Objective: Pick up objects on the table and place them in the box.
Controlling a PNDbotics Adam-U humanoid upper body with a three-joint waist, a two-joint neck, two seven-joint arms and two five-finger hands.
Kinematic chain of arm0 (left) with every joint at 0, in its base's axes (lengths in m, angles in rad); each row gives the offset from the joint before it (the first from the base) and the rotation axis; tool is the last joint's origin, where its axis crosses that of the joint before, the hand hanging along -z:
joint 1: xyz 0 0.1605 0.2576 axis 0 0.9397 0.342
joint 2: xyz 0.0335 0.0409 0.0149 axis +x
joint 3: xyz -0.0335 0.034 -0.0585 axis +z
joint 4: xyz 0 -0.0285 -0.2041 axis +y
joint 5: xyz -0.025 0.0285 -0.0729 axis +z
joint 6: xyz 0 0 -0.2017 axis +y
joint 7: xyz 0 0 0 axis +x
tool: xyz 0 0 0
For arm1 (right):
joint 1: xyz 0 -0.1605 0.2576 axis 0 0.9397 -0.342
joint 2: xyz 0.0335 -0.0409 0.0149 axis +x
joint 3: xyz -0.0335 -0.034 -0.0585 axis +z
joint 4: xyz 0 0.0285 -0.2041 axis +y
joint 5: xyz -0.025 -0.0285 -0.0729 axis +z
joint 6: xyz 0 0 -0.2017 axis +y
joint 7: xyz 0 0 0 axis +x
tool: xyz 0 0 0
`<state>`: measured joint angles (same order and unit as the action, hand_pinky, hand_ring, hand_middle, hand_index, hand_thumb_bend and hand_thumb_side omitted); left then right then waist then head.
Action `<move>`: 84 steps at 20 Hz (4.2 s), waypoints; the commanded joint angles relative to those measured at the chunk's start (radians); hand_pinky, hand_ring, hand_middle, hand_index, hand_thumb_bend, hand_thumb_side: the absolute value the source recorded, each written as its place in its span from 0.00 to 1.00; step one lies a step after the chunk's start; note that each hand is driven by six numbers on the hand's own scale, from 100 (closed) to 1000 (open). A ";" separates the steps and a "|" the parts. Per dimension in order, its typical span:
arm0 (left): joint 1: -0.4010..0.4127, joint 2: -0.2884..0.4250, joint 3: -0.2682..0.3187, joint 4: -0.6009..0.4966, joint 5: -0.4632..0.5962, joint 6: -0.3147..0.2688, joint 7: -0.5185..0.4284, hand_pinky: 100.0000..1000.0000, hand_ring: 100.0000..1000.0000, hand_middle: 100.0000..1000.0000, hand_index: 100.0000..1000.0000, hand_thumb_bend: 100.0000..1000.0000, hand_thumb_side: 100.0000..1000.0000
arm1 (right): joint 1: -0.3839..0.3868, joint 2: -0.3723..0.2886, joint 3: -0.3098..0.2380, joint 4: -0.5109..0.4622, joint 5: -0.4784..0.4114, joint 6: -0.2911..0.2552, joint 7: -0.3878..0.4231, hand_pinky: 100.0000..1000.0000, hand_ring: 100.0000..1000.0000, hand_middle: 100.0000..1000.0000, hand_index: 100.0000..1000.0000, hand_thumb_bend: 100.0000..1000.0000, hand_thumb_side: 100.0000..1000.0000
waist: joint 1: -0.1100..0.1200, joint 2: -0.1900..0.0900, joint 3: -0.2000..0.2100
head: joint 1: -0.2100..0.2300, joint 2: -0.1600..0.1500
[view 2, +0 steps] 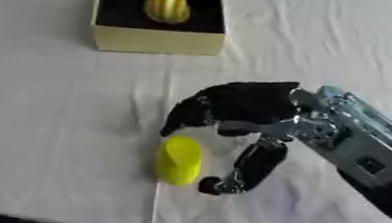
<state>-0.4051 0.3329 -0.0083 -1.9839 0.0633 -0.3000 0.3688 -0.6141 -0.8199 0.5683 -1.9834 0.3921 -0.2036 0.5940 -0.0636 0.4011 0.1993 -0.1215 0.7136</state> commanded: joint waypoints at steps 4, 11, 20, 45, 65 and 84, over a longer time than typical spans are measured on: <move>-0.011 0.004 0.002 -0.016 0.002 -0.001 -0.006 0.83 0.87 0.74 0.82 0.00 0.74 | -0.004 0.002 0.000 -0.011 0.023 0.036 0.015 0.87 0.78 0.81 0.89 0.29 0.28 | 0.008 -0.012 0.008 | -0.007 -0.014; -0.013 -0.001 0.000 -0.016 0.005 0.001 -0.011 0.83 0.88 0.74 0.82 0.00 0.74 | -0.008 0.035 0.010 0.032 0.039 0.047 0.001 0.86 0.77 0.78 0.86 0.25 0.23 | 0.009 -0.006 0.010 | -0.007 -0.018; -0.012 -0.006 -0.001 -0.016 0.007 0.004 -0.017 0.83 0.88 0.75 0.82 0.01 0.74 | -0.007 0.057 0.012 0.064 0.030 0.083 -0.075 0.81 0.62 0.52 0.61 0.05 0.00 | 0.008 -0.004 0.011 | -0.006 -0.018; -0.026 0.019 0.009 -0.016 -0.003 -0.003 0.010 0.83 0.88 0.75 0.82 0.00 0.73 | -0.412 0.095 -0.195 0.150 -0.140 0.287 -0.269 0.80 0.54 0.45 0.53 0.00 0.00 | -0.003 -0.013 0.008 | -0.016 -0.045; -0.058 0.005 -0.010 -0.016 0.014 -0.002 -0.019 0.83 0.88 0.75 0.82 0.00 0.74 | -0.602 0.378 -0.269 0.982 0.222 0.055 -0.387 0.82 0.56 0.47 0.55 0.00 0.00 | -0.020 0.021 0.058 | -0.065 -0.088; -0.052 -0.001 -0.014 -0.016 0.021 0.011 -0.040 0.83 0.89 0.75 0.82 0.00 0.74 | -0.608 0.370 -0.295 0.962 0.442 0.066 -0.455 0.87 0.82 0.83 0.91 0.37 0.30 | -0.017 0.015 0.052 | -0.056 -0.077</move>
<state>-0.4498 0.3241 -0.0215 -1.9839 0.0793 -0.2888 0.3339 -1.2006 -0.4204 0.2837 -0.9936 0.8258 -0.1374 0.1445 -0.0885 0.4434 0.2520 -0.1804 0.6401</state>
